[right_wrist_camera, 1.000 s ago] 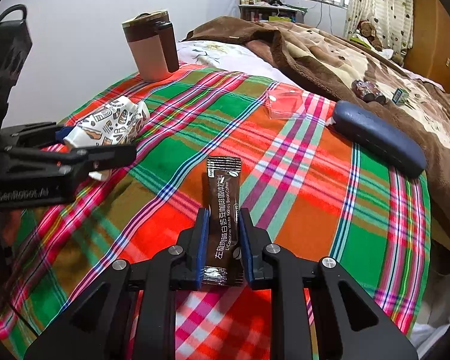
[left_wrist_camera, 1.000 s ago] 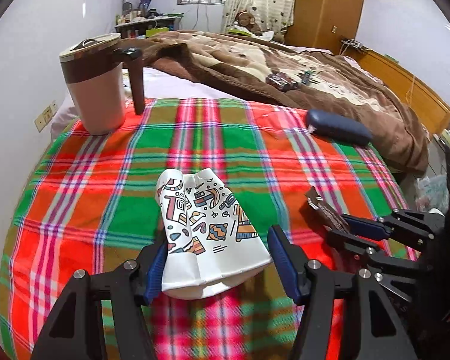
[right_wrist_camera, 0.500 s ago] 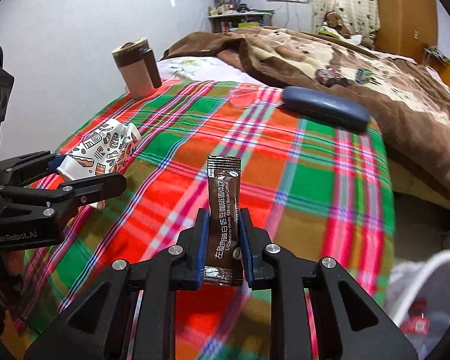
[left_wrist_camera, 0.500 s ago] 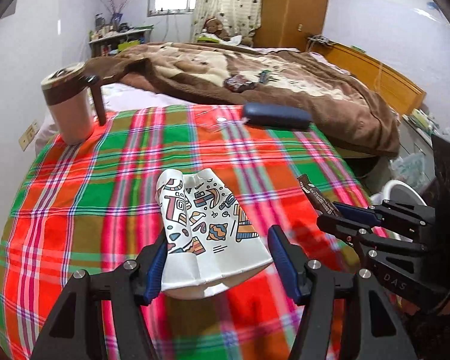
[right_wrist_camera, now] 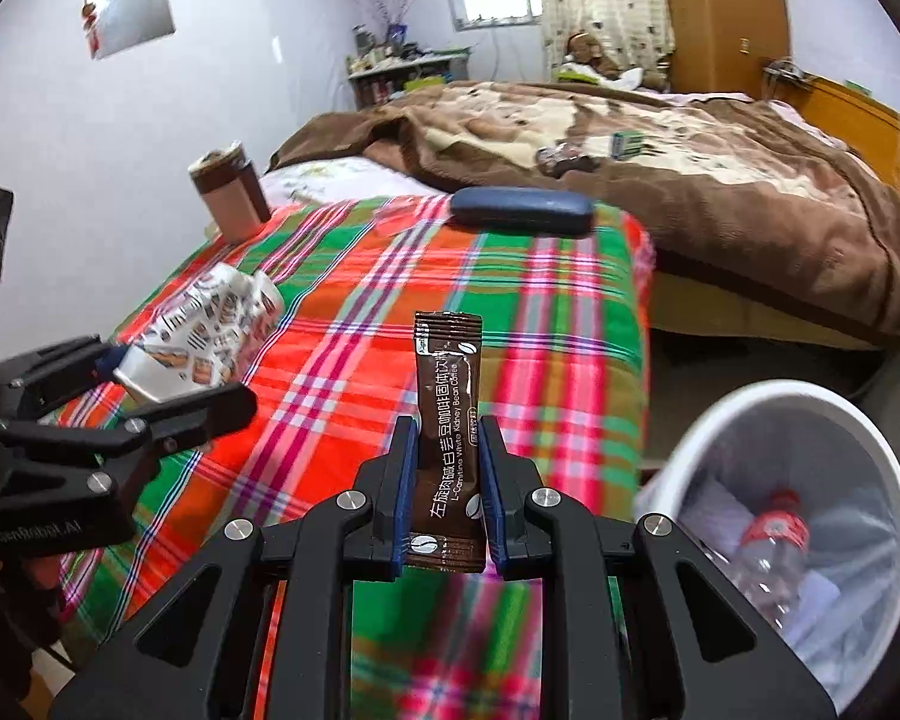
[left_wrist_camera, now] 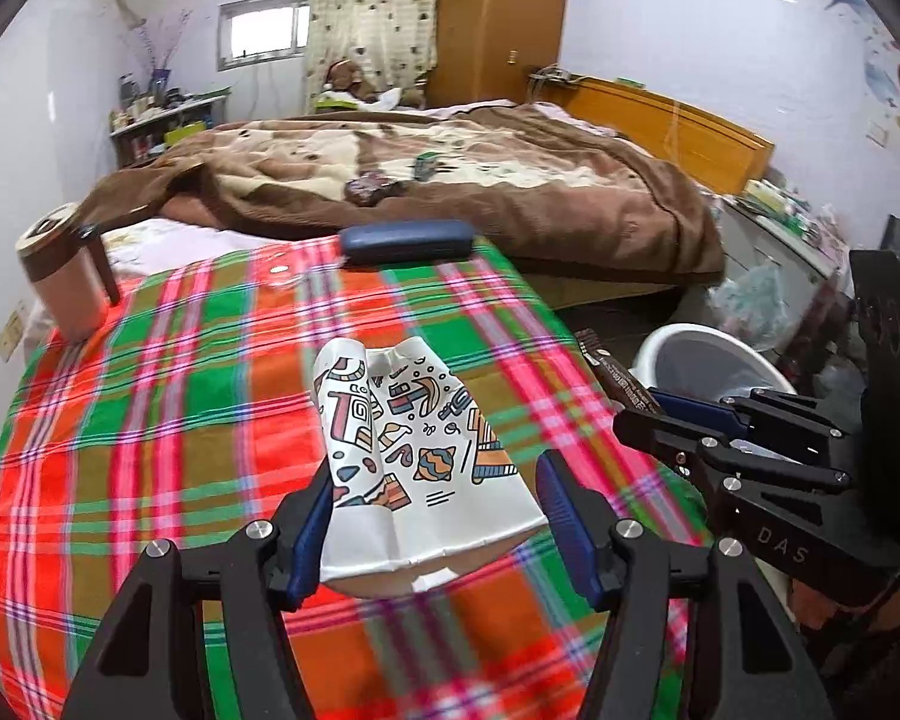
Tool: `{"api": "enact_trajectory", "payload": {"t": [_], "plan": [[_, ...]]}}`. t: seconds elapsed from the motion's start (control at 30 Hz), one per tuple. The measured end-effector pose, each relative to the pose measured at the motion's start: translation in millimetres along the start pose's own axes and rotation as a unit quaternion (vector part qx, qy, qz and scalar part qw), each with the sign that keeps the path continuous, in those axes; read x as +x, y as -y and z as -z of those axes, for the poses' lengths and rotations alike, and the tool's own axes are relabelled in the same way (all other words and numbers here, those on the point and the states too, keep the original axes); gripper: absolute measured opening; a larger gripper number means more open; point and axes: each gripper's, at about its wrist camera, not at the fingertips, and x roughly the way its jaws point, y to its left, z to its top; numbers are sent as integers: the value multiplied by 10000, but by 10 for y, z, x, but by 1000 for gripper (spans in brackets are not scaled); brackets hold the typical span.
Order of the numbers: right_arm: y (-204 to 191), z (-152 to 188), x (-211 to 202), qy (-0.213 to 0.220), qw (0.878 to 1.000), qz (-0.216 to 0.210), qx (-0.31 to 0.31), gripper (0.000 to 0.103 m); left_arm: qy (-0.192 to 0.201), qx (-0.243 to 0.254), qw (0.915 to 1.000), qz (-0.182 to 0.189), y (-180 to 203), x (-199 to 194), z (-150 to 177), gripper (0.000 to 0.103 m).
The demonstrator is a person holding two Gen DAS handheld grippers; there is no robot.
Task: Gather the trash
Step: 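Carry the paper cup and chocolate bar over the bin with both tools, then open the right tool to drop the chocolate bar into the bin while the left tool holds the cup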
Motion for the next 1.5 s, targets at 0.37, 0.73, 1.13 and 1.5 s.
{"api": "enact_trajectory", "payload": {"t": [0.37,0.73,1.13,1.5], "plan": [[606,252,-511,231,9955,739,553,21,16,458,9970,627,849,52,-58,64],[1091,486,-717,179,9850,1414,969,21,-120,921,9899,1075,1651,230,-102,65],[1542,696,-646,-143,9762,1671,1373,21,-431,1133,9859,1152,2123,645,-111,65],[1708,705,-540,-353,9732,1799,1390,22,-553,1196,9859,1028,2244,879,-168,68]]}}
